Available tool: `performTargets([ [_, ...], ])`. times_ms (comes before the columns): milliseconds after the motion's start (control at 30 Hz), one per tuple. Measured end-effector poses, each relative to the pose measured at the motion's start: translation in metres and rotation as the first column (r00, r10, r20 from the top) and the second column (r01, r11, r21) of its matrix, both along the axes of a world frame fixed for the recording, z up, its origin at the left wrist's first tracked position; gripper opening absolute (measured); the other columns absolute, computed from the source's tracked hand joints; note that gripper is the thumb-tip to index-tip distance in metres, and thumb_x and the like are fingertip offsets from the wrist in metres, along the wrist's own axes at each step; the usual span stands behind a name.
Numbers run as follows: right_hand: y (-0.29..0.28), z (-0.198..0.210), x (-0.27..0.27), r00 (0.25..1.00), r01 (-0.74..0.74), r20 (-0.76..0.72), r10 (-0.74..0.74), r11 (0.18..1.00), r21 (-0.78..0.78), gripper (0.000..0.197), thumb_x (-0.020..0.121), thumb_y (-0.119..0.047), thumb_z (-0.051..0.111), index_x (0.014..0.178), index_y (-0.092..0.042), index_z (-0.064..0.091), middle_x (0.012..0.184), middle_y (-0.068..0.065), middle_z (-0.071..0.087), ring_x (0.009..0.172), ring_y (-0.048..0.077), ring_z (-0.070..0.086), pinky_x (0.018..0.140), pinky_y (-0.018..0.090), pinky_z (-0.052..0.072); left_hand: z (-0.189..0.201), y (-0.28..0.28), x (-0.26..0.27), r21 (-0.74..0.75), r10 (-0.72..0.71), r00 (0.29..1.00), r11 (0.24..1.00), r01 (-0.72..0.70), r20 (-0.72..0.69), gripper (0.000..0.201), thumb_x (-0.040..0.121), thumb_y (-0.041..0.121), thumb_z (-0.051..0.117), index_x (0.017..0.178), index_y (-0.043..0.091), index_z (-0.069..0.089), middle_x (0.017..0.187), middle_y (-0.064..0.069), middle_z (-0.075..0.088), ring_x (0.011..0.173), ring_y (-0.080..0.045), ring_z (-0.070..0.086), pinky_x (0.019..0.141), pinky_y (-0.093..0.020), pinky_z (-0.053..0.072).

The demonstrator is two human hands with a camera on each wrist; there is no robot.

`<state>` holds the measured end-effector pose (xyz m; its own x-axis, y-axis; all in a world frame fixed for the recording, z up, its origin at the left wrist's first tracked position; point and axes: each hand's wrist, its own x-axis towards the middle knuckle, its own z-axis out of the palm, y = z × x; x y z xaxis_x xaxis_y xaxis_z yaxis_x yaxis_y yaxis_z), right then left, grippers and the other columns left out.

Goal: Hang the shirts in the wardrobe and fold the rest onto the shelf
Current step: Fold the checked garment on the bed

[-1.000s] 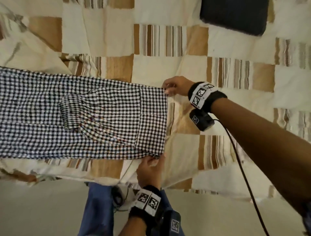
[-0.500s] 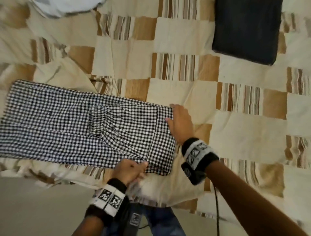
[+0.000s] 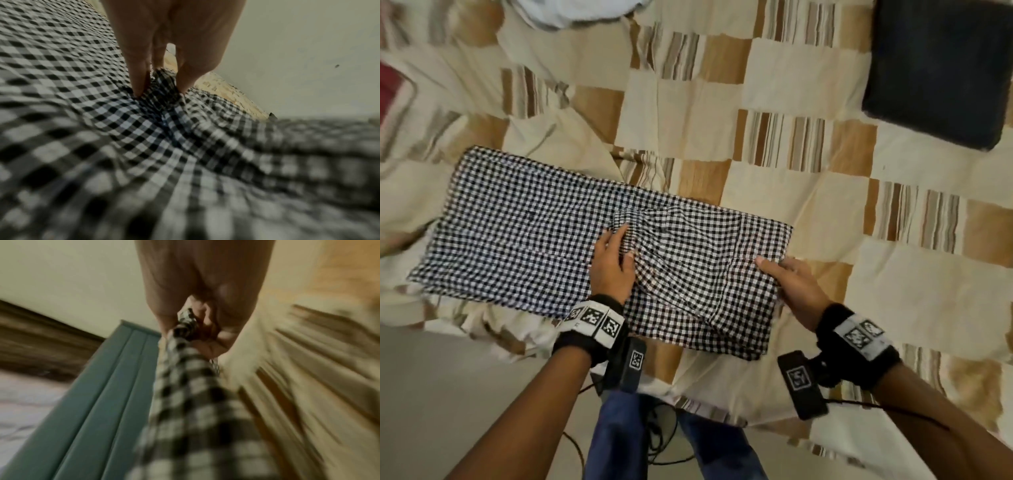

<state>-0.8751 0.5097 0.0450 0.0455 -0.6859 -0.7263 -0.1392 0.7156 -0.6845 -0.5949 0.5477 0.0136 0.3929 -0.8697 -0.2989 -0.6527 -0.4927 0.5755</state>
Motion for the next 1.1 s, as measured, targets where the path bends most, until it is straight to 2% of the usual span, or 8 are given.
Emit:
performTargets([
  [200,-0.048,0.136,0.100,0.924,-0.237,0.219,0.314,0.918,-0.318,0.012,0.089,-0.013,0.061,0.096,-0.004,0.063,0.083,0.001,0.074,0.079,0.011,0.070,0.067,0.020,0.054,0.020,0.004,0.030,0.050,-0.032,0.896,0.997,0.061,-0.444,0.058,0.094,0.004,0.050,0.146,0.016,0.027,0.151,-0.007,0.029,0.138,-0.023,0.029,0.111,-0.031,0.025],
  [333,-0.066,0.152,0.244,0.853,-0.422,0.124,0.506,0.810,-0.407,0.027,0.087,-0.016,0.066,0.092,0.010,0.060,0.081,0.018,0.068,0.070,0.015,0.068,0.061,0.027,0.055,0.045,0.017,0.087,0.254,0.298,0.805,0.949,-0.189,-0.513,0.045,0.094,-0.012,0.035,0.137,-0.016,0.024,0.138,-0.031,0.038,0.126,-0.032,0.041,0.095,-0.026,0.039],
  [467,-0.073,0.120,0.391,0.747,-0.618,0.068,0.662,0.728,-0.296,0.041,0.092,-0.040,0.056,0.072,-0.004,0.060,0.065,0.014,0.065,0.052,0.021,0.065,0.060,0.030,0.058,0.045,0.064,0.197,0.305,0.787,0.478,0.600,-0.739,-0.389,0.031,0.096,-0.003,0.039,0.122,-0.017,0.048,0.122,-0.034,0.053,0.115,-0.044,0.050,0.095,-0.043,0.040],
  [600,-0.102,0.055,0.462,0.670,-0.742,-0.394,0.629,0.565,-0.361,0.030,0.093,-0.039,0.051,0.082,-0.012,0.057,0.086,0.014,0.062,0.089,0.034,0.064,0.077,0.038,0.050,0.033,0.094,0.274,0.221,0.782,0.272,0.457,-0.861,-0.560,0.013,0.095,0.010,0.042,0.087,0.012,0.052,0.068,-0.004,0.051,0.049,-0.011,0.054,0.044,-0.020,0.043],
  [667,-0.119,0.035,0.474,0.574,-0.819,-0.551,0.606,0.439,-0.371,0.022,0.095,-0.031,0.049,0.100,-0.010,0.055,0.095,0.011,0.059,0.090,0.027,0.057,0.070,0.028,0.039,0.024,0.095,0.283,0.183,0.788,0.361,0.503,-0.844,-0.499,0.019,0.097,0.017,0.045,0.078,0.015,0.050,0.069,-0.001,0.050,0.050,-0.007,0.051,0.043,-0.016,0.042],
  [833,-0.146,-0.006,0.506,0.328,-0.945,-0.697,0.638,0.238,-0.227,0.043,0.097,-0.032,0.045,0.130,-0.004,0.048,0.128,0.015,0.055,0.115,0.030,0.052,0.092,0.032,0.041,-0.005,0.092,0.289,0.118,0.753,0.505,0.598,-0.793,-0.421,0.051,0.086,0.043,0.060,0.125,0.015,0.042,0.101,-0.014,0.060,0.075,-0.026,0.060,0.065,-0.032,0.053],
  [933,-0.150,-0.021,0.533,0.253,-0.967,-0.718,0.648,0.156,-0.200,0.045,0.098,-0.039,0.042,0.117,-0.001,0.058,0.117,0.017,0.062,0.105,0.031,0.057,0.088,0.034,0.042,-0.010,0.089,0.295,0.062,0.732,0.570,0.633,-0.772,-0.373,0.062,0.075,0.054,0.046,0.120,0.013,0.057,0.114,-0.014,0.061,0.103,-0.031,0.059,0.090,-0.045,0.050],
  [1100,-0.144,-0.037,0.570,0.148,-0.989,-0.754,0.640,0.090,-0.117,0.045,0.094,-0.047,0.048,0.082,-0.004,0.056,0.071,0.004,0.051,0.080,0.027,0.054,0.063,0.030,0.035,-0.017,0.092,0.307,0.131,0.772,0.509,0.589,-0.797,-0.380,0.074,0.058,0.068,0.041,0.100,0.012,0.064,0.098,-0.013,0.064,0.099,-0.033,0.060,0.085,-0.051,0.052],
])
